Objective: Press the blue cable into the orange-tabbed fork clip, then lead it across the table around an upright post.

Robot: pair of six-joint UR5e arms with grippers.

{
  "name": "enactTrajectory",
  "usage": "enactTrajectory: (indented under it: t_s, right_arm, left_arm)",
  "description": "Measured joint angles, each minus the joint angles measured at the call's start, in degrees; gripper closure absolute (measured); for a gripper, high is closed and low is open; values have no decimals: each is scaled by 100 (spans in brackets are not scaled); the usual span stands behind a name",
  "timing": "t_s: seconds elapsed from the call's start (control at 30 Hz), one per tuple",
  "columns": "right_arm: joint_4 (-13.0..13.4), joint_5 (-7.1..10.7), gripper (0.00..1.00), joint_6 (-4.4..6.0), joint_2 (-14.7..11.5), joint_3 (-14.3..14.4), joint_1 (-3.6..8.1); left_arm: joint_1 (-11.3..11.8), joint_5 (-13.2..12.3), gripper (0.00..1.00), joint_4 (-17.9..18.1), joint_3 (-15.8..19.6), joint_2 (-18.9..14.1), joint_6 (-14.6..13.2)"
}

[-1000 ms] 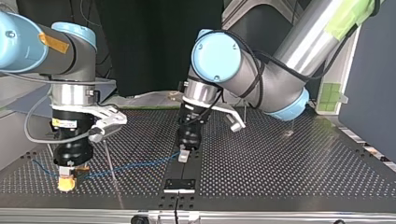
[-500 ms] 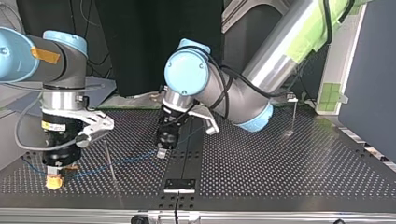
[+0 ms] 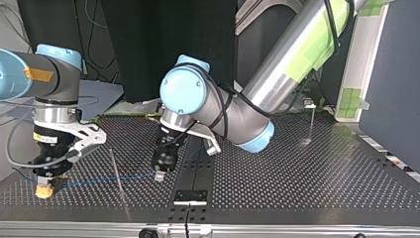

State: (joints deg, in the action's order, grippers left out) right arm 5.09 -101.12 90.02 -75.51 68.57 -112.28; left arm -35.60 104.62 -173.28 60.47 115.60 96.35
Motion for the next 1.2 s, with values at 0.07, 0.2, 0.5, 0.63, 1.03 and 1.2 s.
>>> enactTrajectory:
  t_s: [0.07, 0.2, 0.5, 0.63, 1.03, 1.2]
  right_arm:
    - [-3, 4, 100, 8, 3, 2, 53]
    - [-3, 34, 100, 30, 14, 45, 149]
    - [3, 114, 100, 99, 111, 114, 338]
    - [8, 136, 100, 131, 210, 116, 402]
    - [17, 232, 100, 173, 461, 118, 640]
    - [25, 306, 100, 198, 587, 118, 751]
  left_arm:
    - [14, -15, 100, 2, -117, 5, 39]
    - [34, -76, 100, -14, -335, 72, 139]
    - [52, -191, 100, -104, -789, 409, 257]
    - [67, -231, 100, -143, -896, 528, 283]
    - [94, -276, 100, -205, -929, 860, 287]
    - [115, -334, 100, -200, -929, 907, 287]
